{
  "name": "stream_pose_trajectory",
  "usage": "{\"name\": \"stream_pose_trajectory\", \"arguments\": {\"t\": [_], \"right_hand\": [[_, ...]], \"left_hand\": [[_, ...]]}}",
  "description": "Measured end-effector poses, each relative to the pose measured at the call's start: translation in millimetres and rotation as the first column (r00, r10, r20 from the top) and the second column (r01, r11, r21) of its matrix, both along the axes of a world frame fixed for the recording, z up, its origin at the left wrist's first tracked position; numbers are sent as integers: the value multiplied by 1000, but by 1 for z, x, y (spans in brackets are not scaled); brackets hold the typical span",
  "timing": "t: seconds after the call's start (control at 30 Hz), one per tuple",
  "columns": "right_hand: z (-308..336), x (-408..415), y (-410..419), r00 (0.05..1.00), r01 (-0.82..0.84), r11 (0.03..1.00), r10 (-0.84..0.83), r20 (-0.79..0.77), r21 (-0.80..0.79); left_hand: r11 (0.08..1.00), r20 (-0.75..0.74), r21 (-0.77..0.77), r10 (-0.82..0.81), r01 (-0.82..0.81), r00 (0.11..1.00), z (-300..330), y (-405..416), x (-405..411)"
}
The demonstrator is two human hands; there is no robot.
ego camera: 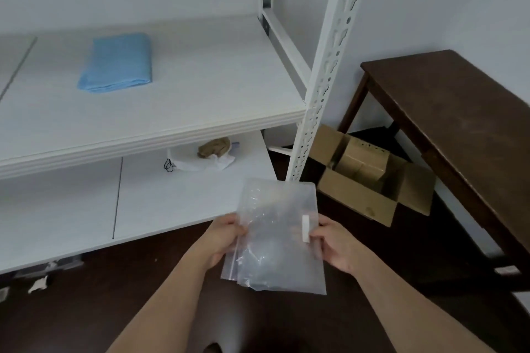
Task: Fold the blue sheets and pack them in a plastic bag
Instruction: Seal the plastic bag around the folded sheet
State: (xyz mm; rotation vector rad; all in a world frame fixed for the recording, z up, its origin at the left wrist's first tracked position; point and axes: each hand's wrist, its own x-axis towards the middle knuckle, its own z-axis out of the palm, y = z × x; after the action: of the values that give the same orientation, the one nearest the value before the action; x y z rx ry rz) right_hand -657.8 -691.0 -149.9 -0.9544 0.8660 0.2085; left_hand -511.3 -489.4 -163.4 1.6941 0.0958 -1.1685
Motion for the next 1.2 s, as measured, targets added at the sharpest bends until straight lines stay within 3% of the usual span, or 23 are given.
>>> {"name": "stream_pose_trajectory", "arguments": {"t": [0.17, 0.23, 0.3, 0.4, 0.57, 0.73, 0.93, 1.1, 1.2], "right_hand": [[-19, 6, -1, 987, 137, 990, -134, -88, 29], [-29, 9, 2, 964, 266, 952, -260, -57, 148], [-39, 11, 7, 910, 408, 849, -408, -75, 334], [-65, 18, 10, 911, 409, 819, -388, -138, 402], [-124, 33, 29, 947, 311, 917, -278, -160, 251], [-208, 45, 37, 916, 347, 937, -349, -197, -42], [-327, 47, 23, 818, 374, 841, -498, -288, -392], [-422, 49, 11, 822, 370, 822, -507, -261, -432], [-474, 56, 14, 866, 332, 829, -457, -204, -449]], "left_hand": [[997, -73, -23, 66, -68, 995, -17, 7, -4], [987, -97, 4, 163, -163, 982, -24, 8, -1], [967, -109, 26, 255, -253, 961, -32, 8, 5], [961, -84, 39, 275, -273, 958, -53, 13, 14], [994, -159, 7, 110, -111, 981, -93, 16, 15], [998, -230, -46, 30, -42, 973, -167, 14, 12], [972, -52, 124, 210, -202, 976, -297, 14, 19], [956, 12, 120, 268, -268, 963, -401, 13, 20], [971, 229, 110, 184, -213, 956, -458, 8, 20]]}}
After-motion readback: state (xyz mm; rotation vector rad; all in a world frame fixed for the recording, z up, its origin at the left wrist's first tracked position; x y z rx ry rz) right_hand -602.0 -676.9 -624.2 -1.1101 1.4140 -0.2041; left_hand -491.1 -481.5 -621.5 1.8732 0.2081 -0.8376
